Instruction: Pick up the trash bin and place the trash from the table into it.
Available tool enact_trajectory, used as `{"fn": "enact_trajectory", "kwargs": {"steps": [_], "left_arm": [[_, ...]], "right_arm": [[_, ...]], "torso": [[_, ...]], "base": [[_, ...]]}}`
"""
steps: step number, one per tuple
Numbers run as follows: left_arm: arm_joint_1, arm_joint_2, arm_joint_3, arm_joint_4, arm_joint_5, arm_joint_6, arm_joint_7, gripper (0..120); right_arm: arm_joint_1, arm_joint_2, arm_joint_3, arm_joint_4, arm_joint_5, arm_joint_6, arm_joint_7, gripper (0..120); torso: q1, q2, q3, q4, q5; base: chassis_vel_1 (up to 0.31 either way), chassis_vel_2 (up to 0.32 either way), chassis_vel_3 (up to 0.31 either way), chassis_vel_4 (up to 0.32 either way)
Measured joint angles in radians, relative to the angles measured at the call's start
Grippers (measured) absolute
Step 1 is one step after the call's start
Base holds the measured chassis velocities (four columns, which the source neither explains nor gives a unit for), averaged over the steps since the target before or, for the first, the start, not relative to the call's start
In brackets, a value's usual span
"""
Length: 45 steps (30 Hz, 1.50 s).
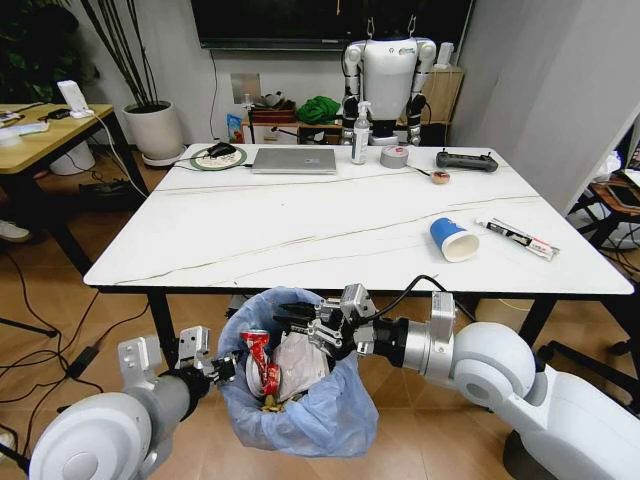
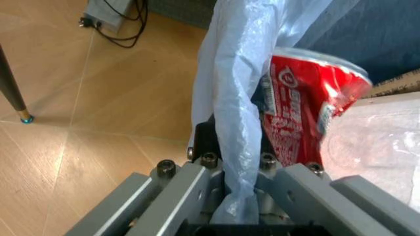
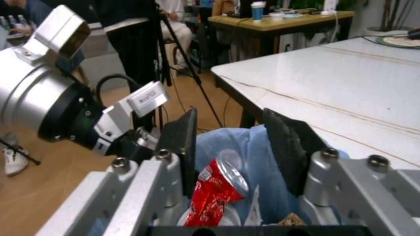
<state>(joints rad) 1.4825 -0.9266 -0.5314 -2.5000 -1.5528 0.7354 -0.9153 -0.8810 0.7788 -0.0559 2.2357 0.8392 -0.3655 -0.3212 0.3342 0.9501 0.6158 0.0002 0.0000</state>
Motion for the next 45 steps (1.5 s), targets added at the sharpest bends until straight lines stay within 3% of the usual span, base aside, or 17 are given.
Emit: {"fn": "enact_trajectory", "kwargs": {"steps": [6,11,15,18,25,45], "left_arm": [[0.002,0.0,0.001,0.0,-0.001,0.0,0.0,0],[0.013,-0.004,0.0,0.0,0.0,0.0,0.0,0],[0.016,-0.004,0.001,0.0,0.0,0.0,0.0,0],[0.022,-0.003,0.0,0.0,0.0,0.0,0.0,0],[0.03,0.005,0.0,0.0,0.001,0.0,0.0,0],[0.039,0.019,0.002,0.0,0.003,0.0,0.0,0]], "right_arm": [[-0.007,0.038,0.031,0.004,0.049,-0.002,0.176,58],[-0.024,0.117,0.096,-0.001,0.107,-0.055,0.565,79],[-0.061,0.155,0.175,-0.02,0.08,-0.087,0.685,92],[-0.112,0.173,0.265,-0.017,0.06,-0.102,0.712,99],[-0.203,0.193,0.387,0.003,-0.009,-0.108,0.7,100],[-0.285,0.244,0.434,0.0,-0.085,-0.094,0.677,100]], "torso": [[0.0,0.0,0.0,0.0,0.0],[0.0,0.0,0.0,0.0001,-0.0001],[0.0,0.0,0.0,0.0,0.0002],[0.0,0.0,0.0,0.0,0.0],[0.0,0.0,0.0,0.0,0.0],[0.0,0.0,0.0,-0.0002,0.0]], "base": [[0.0,0.0,0.0,0.0],[0.0,0.0,0.0,0.0],[0.0,0.0,0.0,0.0],[0.0,0.0,0.0,0.0],[0.0,0.0,0.0,0.0],[-0.13,-0.124,0.121,0.125]]}}
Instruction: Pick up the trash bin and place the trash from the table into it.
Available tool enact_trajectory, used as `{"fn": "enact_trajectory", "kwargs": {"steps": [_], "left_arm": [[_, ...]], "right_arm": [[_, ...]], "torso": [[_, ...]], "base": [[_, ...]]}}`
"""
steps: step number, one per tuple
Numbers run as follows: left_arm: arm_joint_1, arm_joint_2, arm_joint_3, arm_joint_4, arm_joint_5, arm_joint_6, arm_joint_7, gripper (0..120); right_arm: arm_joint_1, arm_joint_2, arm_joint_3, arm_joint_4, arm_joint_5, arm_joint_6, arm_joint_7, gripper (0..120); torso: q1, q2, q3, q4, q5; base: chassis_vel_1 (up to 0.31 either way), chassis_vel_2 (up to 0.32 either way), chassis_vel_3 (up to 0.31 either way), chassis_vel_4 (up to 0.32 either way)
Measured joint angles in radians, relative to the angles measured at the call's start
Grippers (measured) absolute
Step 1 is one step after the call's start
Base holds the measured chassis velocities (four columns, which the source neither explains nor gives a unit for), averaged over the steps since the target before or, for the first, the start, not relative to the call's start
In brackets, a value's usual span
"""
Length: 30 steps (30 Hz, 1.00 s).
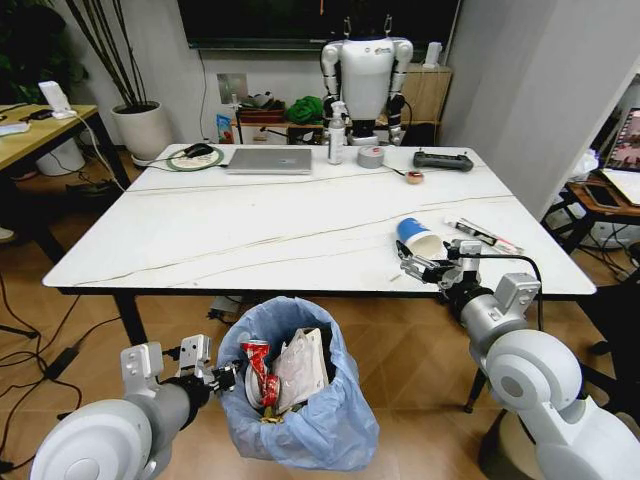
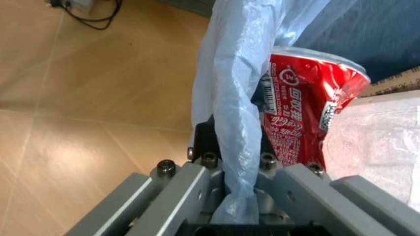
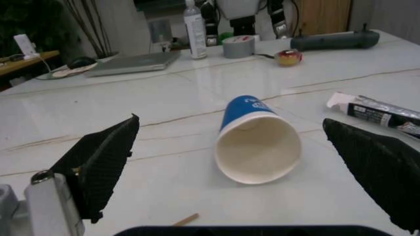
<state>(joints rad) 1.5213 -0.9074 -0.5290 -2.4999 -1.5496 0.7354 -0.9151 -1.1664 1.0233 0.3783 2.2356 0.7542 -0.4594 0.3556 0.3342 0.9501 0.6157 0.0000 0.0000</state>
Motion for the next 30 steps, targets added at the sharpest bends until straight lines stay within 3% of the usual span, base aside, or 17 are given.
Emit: {"fn": "enact_trajectory", "kwargs": {"steps": [18,30], "left_arm": [[0.011,-0.004,-0.004,0.0,0.001,0.0,-0.001,0],[0.006,-0.008,-0.011,0.0,-0.001,0.0,-0.001,0]], "right_arm": [[0.189,0.008,-0.123,-0.289,-0.014,0.059,0.047,100],[0.215,-0.009,-0.139,-0.32,0.026,0.066,0.044,100]], "torso": [[0.0,0.0,0.0,0.0003,0.0],[0.0,0.0,0.0,0.0003,0.0001]], "base": [[-0.011,-0.021,0.019,0.023],[0.0,0.0,0.0,0.0]]}}
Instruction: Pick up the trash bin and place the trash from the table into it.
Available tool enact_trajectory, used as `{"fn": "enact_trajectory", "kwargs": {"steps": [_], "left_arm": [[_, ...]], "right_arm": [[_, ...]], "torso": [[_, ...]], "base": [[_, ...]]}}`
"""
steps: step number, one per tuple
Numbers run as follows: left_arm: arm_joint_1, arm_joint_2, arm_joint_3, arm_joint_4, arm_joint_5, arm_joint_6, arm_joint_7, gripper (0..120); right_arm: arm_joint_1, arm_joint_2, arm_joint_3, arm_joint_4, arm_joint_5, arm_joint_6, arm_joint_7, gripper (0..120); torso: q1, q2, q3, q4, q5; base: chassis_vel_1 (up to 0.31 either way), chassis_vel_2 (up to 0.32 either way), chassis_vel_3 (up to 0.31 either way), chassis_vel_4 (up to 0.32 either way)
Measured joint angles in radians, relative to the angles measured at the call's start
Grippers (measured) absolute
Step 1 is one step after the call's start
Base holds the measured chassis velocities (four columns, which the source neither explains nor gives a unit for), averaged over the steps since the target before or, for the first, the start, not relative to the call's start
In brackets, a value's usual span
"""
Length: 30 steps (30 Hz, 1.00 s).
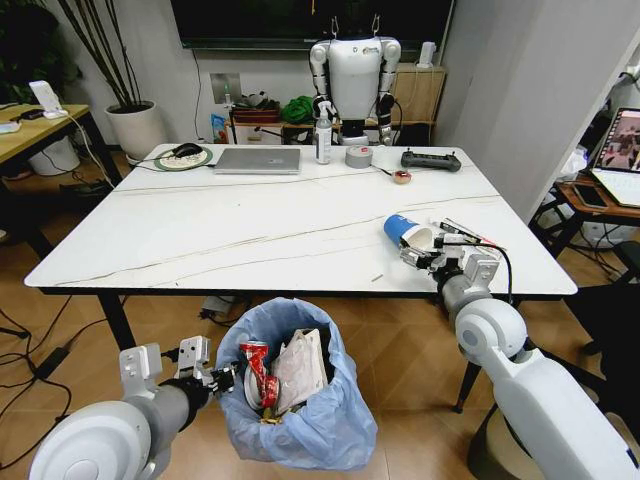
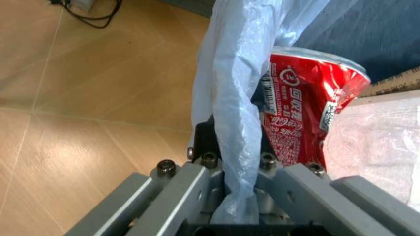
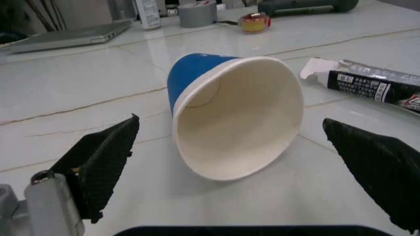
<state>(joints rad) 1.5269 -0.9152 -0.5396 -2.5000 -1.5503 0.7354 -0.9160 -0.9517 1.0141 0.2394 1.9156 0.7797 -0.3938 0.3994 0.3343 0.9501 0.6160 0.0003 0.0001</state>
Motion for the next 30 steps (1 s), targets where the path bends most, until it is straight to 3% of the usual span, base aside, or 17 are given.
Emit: {"fn": "enact_trajectory", "kwargs": {"steps": [22,30], "left_arm": [[-0.01,0.004,0.001,0.0,-0.002,0.0,0.0,0],[-0.01,0.007,0.003,0.0,-0.002,0.0,0.0,0]], "right_arm": [[0.075,0.048,-0.042,-0.05,0.106,0.018,0.006,100],[0.095,0.055,-0.049,-0.06,0.117,0.019,0.003,74]], "torso": [[0.0,0.0,0.0,0.0,-0.0002],[0.0,0.0,0.0,-0.0001,-0.0002]], "base": [[0.0,0.0,0.0,0.0],[0.0,0.0,0.0,0.0]]}}
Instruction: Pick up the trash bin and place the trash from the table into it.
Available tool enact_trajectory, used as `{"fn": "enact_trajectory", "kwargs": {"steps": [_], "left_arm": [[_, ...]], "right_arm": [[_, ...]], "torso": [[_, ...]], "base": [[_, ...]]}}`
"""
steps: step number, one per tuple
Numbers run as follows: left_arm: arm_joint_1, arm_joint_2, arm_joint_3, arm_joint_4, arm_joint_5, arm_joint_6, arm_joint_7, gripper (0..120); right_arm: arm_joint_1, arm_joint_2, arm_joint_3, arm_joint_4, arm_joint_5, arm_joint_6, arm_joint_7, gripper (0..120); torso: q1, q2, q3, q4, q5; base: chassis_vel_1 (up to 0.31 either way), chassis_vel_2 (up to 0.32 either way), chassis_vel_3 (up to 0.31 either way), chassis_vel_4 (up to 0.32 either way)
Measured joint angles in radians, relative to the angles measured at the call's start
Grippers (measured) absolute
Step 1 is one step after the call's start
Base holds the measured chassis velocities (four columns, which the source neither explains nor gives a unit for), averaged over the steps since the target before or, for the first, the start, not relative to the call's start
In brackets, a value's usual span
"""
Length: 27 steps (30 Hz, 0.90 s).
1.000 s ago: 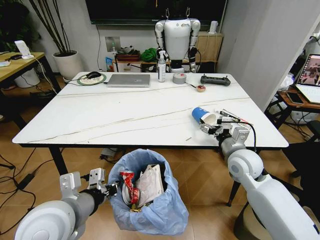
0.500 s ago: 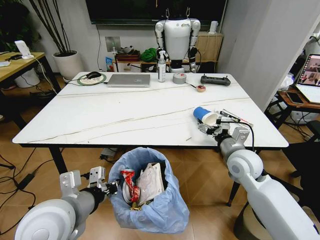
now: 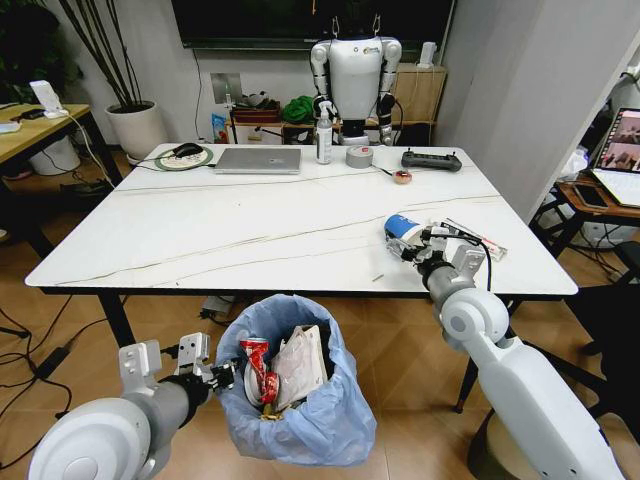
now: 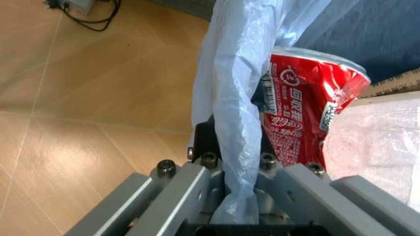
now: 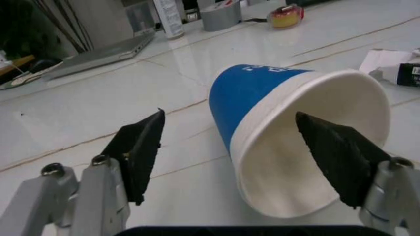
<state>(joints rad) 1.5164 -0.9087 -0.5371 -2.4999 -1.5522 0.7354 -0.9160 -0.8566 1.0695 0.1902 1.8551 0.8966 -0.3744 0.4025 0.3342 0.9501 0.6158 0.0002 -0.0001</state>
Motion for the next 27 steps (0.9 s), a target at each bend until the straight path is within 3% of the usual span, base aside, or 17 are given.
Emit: {"fn": "enact_trajectory", "kwargs": {"steps": [19,27], "left_arm": [[-0.01,-0.004,0.005,0.0,0.0,0.0,0.001,0],[-0.014,-0.009,0.009,0.0,0.0,0.0,0.001,0]], "right_arm": [[0.027,0.002,-0.022,-0.01,0.001,0.005,-0.021,1],[0.028,-0.047,-0.022,0.058,0.026,0.006,-0.034,0]], "torso": [[0.0,0.0,0.0,0.0,0.0],[0.0,0.0,0.0,0.0001,0.0001]], "base": [[0.0,0.0,0.0,0.0],[0.0,0.0,0.0,0.0]]}}
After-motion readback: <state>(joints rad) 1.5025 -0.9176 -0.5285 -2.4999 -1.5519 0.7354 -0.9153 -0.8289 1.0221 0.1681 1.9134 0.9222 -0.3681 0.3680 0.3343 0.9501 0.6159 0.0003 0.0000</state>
